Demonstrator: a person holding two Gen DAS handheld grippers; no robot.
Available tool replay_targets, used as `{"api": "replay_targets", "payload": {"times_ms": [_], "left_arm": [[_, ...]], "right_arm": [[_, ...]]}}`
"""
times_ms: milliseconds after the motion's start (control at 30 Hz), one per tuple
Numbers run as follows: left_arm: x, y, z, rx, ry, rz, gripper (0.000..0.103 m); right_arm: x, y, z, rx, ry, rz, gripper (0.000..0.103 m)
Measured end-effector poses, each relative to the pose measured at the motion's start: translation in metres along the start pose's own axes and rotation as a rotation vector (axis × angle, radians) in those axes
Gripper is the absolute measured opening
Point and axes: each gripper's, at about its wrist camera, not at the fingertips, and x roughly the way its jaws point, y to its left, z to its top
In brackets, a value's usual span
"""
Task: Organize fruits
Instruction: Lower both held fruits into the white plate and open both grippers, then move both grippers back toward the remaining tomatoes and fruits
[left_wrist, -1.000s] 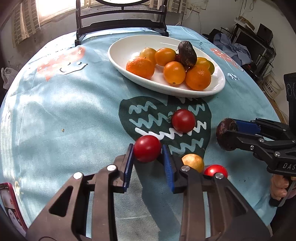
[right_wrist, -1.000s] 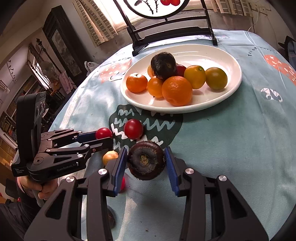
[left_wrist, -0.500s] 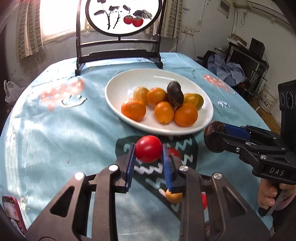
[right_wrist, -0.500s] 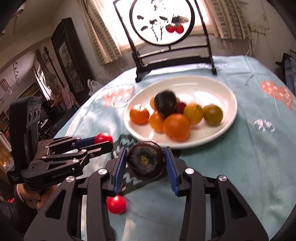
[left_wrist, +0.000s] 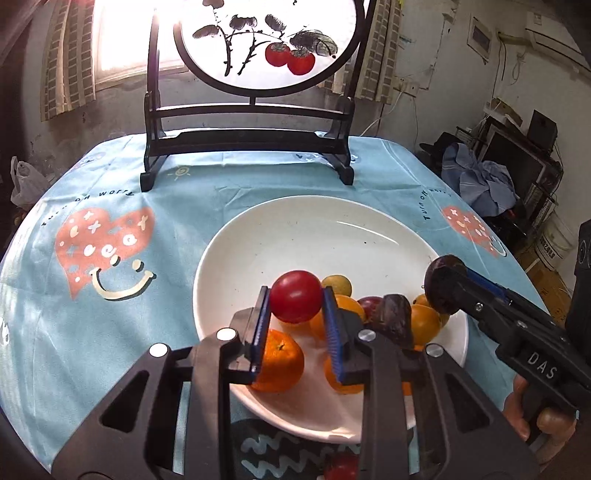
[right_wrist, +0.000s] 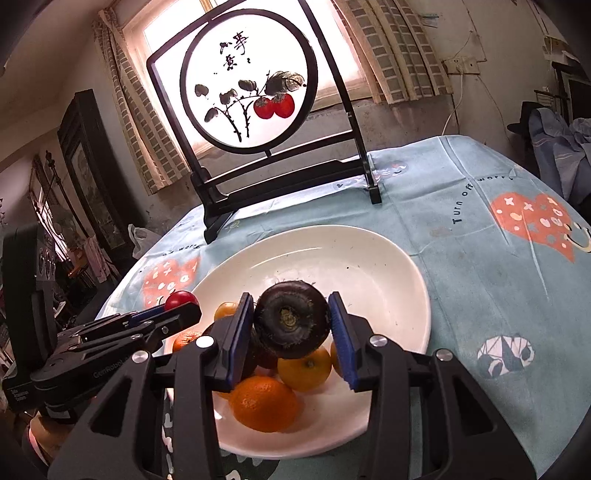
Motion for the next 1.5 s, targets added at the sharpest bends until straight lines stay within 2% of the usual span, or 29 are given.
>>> {"api": "replay_targets", "payload": {"times_ms": [200,467,533,567,633,767,833,933,1067,1200,1300,1400,1500], "left_arm": [[0.008,-0.001,0.004,0.008,0.003,0.008,0.028],[0.012,-0.001,0.001,0.01,0.012,0.026,0.029],[0.012,0.0,0.002,0.003,0.011,0.05,0.049],[0.008,0.0,0.001,0.002,-0.013,0.065,0.066],[-0.004,-0.002,0.002,0.018,-0.062,0.089,0.069],[-0.03,-0.002,0.002,0.021,-0.123,0.113,0.091],[-0.04,0.0,-0.003,0.01,-0.139,0.136,0.096],[-0.051,0.004,-0.014,0.012,-0.117,0.15,0.098],[-0.068,0.015,-0.038,0.027,-0.115,0.203,0.099],[-0.083,0.023,-0.057,0.053,-0.125,0.299,0.1],[-0.089,0.032,-0.062,0.053,-0.118,0.359,0.1],[-0.092,0.043,-0.061,0.016,-0.108,0.372,0.1],[-0.092,0.05,-0.059,-0.026,-0.085,0.352,0.1]], "right_arm": [[0.009,0.0,0.0,-0.01,0.02,-0.008,0.042],[0.007,0.007,-0.003,-0.042,0.002,-0.028,0.042],[0.009,0.008,-0.003,-0.043,0.01,-0.018,0.043],[0.01,0.007,-0.004,-0.04,0.015,-0.017,0.046],[0.007,0.008,-0.004,-0.032,0.008,-0.025,0.055],[-0.008,0.013,-0.003,-0.055,-0.028,-0.031,0.056],[-0.016,0.014,-0.005,-0.05,-0.036,-0.032,0.056],[-0.026,0.018,-0.01,-0.04,-0.009,0.002,0.057],[-0.045,0.038,-0.025,-0.102,0.058,0.11,0.057],[-0.053,0.07,-0.055,-0.238,0.215,0.243,0.058],[-0.053,0.085,-0.082,-0.286,0.308,0.262,0.058],[-0.047,0.093,-0.101,-0.304,0.412,0.265,0.058],[-0.047,0.097,-0.107,-0.328,0.435,0.25,0.058]]}}
